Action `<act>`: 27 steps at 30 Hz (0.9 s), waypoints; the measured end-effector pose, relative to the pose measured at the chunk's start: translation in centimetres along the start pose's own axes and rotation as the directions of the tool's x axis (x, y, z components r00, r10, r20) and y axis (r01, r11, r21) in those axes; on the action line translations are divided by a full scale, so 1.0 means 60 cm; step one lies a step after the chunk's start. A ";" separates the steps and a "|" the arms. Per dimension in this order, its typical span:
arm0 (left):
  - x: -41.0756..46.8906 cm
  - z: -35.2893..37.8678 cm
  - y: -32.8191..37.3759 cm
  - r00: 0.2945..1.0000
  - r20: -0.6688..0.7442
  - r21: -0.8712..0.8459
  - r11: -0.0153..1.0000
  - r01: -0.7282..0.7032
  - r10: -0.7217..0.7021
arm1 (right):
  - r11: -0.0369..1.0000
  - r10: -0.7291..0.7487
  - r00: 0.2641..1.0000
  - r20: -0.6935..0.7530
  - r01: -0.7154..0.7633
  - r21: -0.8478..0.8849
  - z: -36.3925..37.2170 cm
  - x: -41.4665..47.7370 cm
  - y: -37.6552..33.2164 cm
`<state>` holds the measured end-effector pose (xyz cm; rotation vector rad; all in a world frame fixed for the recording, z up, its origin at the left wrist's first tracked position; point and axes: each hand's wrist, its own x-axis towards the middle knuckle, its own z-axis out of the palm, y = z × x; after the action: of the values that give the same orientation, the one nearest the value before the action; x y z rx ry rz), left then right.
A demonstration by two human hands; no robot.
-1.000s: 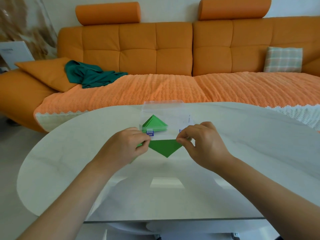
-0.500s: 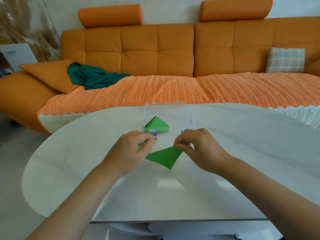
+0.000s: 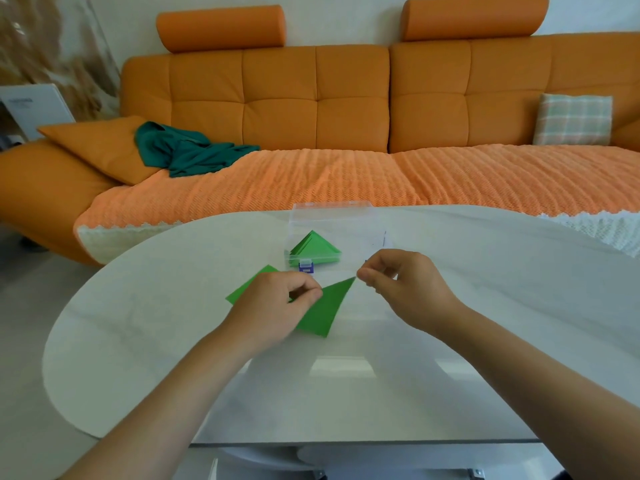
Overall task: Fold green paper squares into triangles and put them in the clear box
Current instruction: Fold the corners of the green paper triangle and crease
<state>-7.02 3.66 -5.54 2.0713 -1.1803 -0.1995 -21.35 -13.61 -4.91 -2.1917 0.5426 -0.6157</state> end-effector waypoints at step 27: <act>-0.002 0.032 0.017 0.927 0.195 -0.743 0.570 0.352 -0.319 | 0.992 -0.086 0.994 0.073 0.092 -0.086 0.020 -0.009 -0.003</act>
<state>-8.70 2.45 -6.28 1.4683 -0.5202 -0.7933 -21.05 -12.49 -5.60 -2.3228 0.4454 -0.5704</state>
